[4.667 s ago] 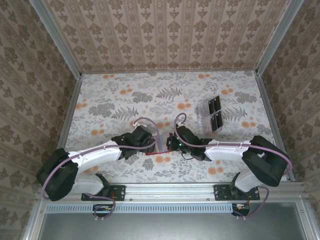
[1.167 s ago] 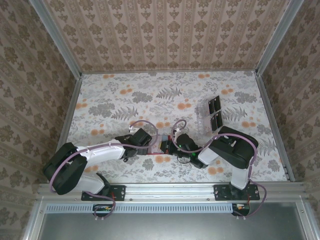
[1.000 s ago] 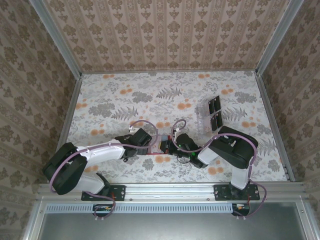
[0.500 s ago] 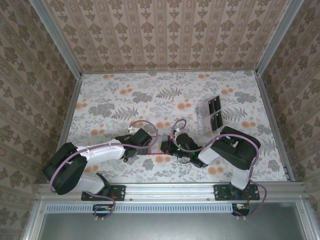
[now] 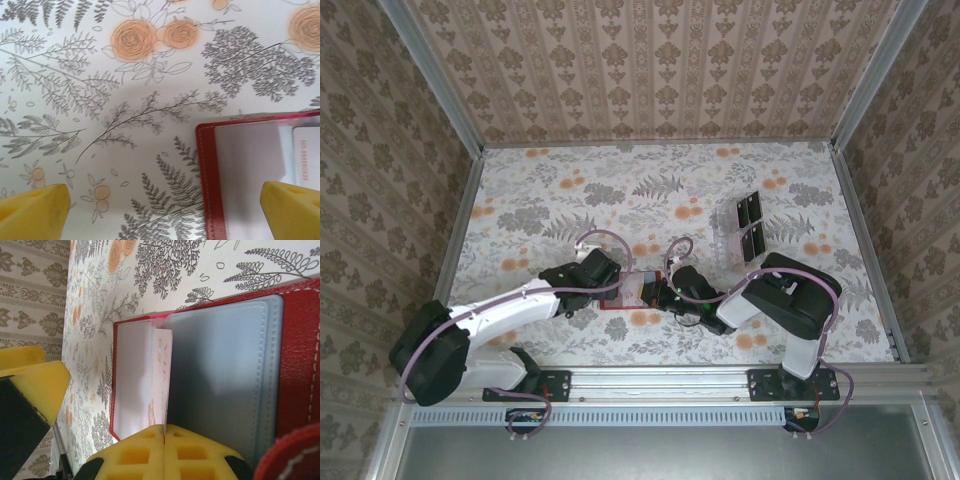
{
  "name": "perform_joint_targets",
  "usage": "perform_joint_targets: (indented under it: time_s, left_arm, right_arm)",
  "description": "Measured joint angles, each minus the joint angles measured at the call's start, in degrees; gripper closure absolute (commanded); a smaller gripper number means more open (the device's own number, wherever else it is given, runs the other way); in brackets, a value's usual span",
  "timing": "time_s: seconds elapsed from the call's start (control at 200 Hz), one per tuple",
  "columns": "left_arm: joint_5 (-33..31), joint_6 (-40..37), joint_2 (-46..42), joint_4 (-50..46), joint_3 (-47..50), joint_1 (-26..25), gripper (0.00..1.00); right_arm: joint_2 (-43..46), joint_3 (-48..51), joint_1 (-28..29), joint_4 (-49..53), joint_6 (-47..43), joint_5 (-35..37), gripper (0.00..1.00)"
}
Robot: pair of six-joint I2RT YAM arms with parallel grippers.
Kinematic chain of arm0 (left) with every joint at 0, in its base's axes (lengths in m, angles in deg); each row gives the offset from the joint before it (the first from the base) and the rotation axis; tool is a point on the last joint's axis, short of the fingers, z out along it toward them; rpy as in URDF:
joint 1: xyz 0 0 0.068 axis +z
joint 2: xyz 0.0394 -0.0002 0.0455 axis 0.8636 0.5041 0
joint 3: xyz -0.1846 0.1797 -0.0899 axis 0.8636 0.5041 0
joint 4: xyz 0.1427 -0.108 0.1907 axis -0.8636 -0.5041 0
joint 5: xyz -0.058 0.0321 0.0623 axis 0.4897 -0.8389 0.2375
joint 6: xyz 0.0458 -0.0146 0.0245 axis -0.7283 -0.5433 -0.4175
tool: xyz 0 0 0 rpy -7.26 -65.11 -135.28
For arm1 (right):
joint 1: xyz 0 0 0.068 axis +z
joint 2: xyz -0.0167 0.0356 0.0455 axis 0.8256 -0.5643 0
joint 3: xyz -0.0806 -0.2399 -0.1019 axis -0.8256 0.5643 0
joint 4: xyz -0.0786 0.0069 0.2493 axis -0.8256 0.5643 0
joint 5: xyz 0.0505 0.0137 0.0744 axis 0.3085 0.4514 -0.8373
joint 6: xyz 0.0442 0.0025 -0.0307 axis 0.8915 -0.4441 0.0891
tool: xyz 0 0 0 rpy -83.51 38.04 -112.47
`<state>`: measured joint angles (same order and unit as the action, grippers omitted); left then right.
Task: Put the credit cards into the card holder
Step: Insert the credit card into the card slot.
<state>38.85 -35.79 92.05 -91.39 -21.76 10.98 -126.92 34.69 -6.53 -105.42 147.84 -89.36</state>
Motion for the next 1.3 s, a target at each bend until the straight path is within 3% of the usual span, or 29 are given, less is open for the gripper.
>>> perform_joint_targets:
  time_s: [0.32,0.5,0.635,1.3]
  left_arm:
    - [1.44,-1.01,5.46,2.91,0.61,-0.24,0.00]
    - [1.40,0.48,8.50,2.80,1.16,-0.46,0.00]
    - [0.94,2.75,8.55,2.45,1.16,-0.76,0.00]
    - [-0.04,8.96,7.85,2.21,2.47,-1.14,0.00]
  right_arm:
    - [0.57,-0.07,-0.66,1.22,0.00,-0.79,1.00]
    - [0.72,-0.07,-1.07,1.51,0.00,-1.44,0.95]
    - [0.72,-0.07,-1.51,1.53,0.00,-2.27,1.00]
    - [0.28,-1.27,-1.75,2.75,0.42,-2.60,1.00]
